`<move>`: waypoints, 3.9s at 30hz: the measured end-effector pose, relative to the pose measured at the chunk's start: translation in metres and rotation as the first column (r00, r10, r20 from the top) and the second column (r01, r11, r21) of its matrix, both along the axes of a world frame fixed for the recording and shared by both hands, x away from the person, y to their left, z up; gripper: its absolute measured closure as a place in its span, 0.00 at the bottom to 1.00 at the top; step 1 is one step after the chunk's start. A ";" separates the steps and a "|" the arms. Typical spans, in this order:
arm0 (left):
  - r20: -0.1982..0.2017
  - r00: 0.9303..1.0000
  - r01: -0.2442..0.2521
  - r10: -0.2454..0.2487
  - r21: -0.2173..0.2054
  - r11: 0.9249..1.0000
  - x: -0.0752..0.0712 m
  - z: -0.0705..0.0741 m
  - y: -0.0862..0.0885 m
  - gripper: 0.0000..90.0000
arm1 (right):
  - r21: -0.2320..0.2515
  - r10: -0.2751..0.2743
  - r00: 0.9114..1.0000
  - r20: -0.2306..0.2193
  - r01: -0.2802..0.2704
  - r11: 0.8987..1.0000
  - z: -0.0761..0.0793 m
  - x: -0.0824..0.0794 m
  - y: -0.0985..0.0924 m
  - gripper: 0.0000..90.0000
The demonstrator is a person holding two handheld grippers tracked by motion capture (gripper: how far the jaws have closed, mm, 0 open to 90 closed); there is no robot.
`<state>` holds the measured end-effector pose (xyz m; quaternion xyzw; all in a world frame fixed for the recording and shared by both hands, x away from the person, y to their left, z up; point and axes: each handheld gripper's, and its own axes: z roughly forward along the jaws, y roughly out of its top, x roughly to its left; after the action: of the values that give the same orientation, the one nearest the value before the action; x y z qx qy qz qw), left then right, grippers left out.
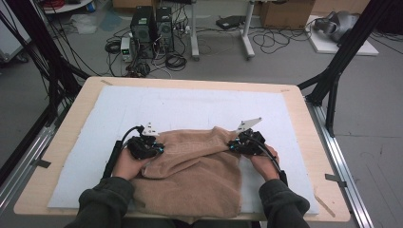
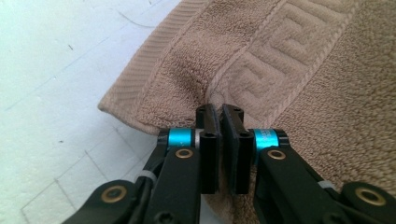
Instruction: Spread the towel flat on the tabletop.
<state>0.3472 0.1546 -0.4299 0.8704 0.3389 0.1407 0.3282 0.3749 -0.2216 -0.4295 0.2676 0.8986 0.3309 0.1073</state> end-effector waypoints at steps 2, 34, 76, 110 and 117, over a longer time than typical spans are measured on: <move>0.003 1.000 0.000 0.000 -0.009 1.000 -0.004 0.005 0.005 0.96 | 0.036 0.017 1.000 -0.002 -0.016 0.999 0.007 -0.005 -0.004 0.95; 0.172 0.980 -0.067 0.104 -0.208 0.976 0.001 0.052 0.032 0.48 | 0.183 -0.013 0.998 0.069 0.000 0.983 0.070 0.009 0.000 0.45; 0.150 0.965 -0.183 0.216 -0.205 0.962 0.019 0.031 0.038 0.71 | 0.067 -0.105 0.993 0.058 0.101 0.993 0.031 0.033 0.000 0.69; 0.216 0.976 0.007 0.037 -0.200 0.980 -0.067 0.031 0.024 0.96 | 0.071 0.100 0.989 0.110 -0.108 0.992 0.027 -0.065 0.002 0.91; 0.197 0.968 -0.124 0.153 -0.154 0.980 0.012 0.027 0.003 0.96 | 0.028 -0.023 0.996 0.091 0.020 0.999 0.024 -0.005 0.007 0.91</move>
<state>0.3597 0.1573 -0.4028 0.7997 0.3719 0.2294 0.4117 0.3697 -0.2141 -0.4051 0.2634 0.8852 0.3538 0.1483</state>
